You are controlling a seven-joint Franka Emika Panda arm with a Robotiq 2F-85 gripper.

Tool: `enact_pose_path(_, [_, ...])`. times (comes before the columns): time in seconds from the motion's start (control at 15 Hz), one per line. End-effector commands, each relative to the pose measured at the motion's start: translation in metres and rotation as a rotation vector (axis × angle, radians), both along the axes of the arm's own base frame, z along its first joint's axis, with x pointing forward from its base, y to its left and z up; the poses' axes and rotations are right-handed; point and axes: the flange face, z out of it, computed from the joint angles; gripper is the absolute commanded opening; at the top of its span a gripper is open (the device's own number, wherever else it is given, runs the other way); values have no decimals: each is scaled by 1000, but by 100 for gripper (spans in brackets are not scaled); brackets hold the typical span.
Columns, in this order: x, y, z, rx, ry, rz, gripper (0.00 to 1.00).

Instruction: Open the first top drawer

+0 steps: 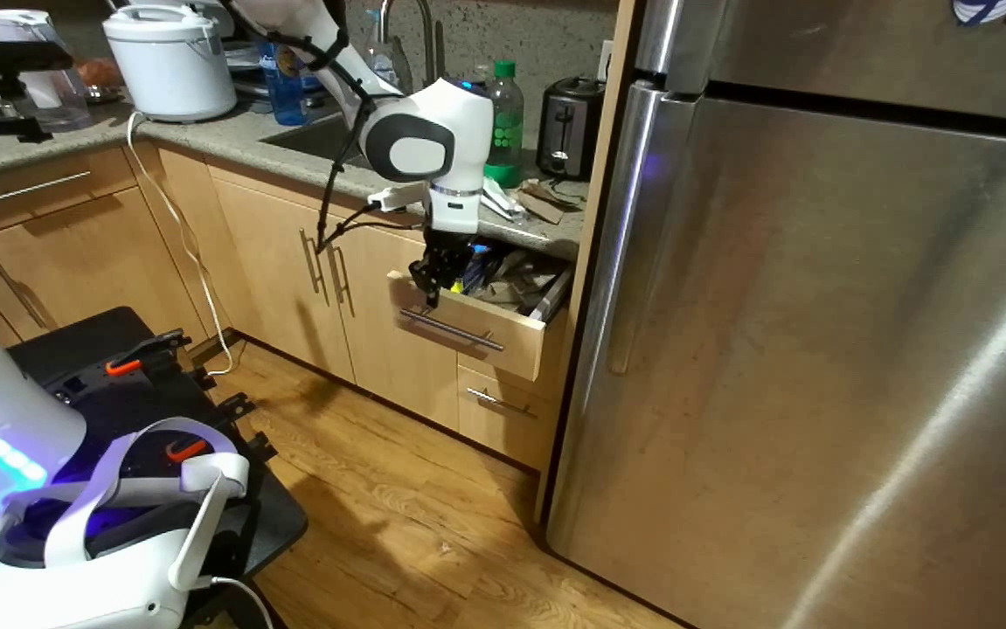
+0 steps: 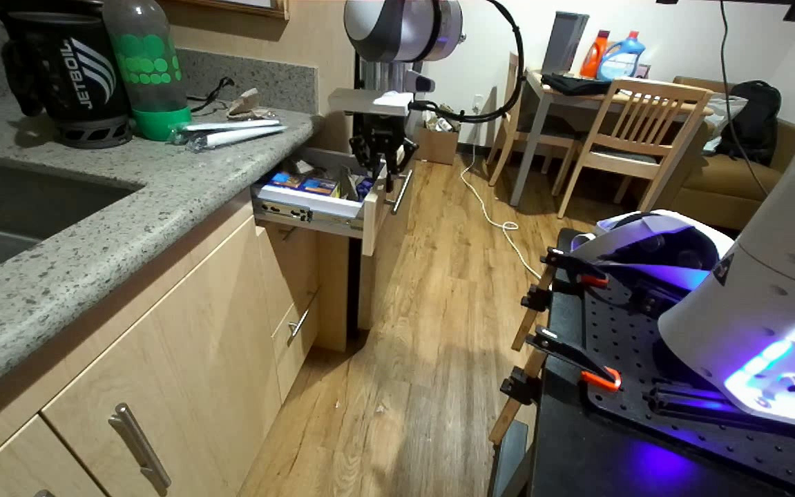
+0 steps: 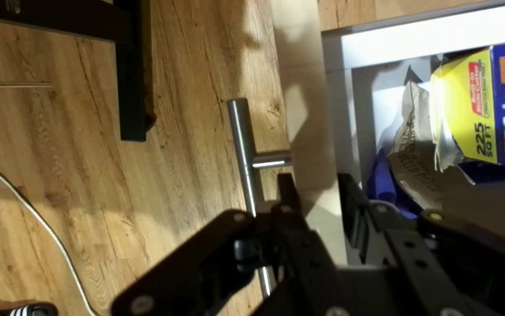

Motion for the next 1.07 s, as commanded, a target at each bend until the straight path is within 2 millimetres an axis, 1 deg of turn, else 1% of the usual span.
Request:
enact_pose_path(0.0, [-18, 6, 9, 37, 25, -1, 8])
enact_pose_path(0.07, [-17, 5, 10, 37, 23, 1, 8])
enact_pose_path(0.13, [-16, 5, 12, 39, 21, 2, 28])
enact_pose_path(0.2, [-16, 6, 13, 37, 19, 7, 40])
enact_pose_path(0.27, [-16, 6, 14, 37, 18, 9, 46])
enact_pose_path(0.33, [-17, 7, 13, 40, 23, 12, 46])
enact_pose_path(0.4, [-17, 8, 14, 43, 26, 13, 66])
enact_pose_path(0.47, [-17, 10, 15, 47, 29, 18, 70])
enact_pose_path(0.53, [-18, 11, 16, 50, 31, 20, 72])
enact_pose_path(0.6, [-18, 11, 17, 53, 33, 19, 77])
enact_pose_path(0.67, [-18, 11, 18, 55, 35, 19, 85])
enact_pose_path(0.8, [-18, 9, 22, 56, 32, 17, 98])
enact_pose_path(0.87, [-17, 9, 24, 54, 27, 15, 100])
enact_pose_path(1.0, [-12, 6, 32, 38, 7, 6, 100])
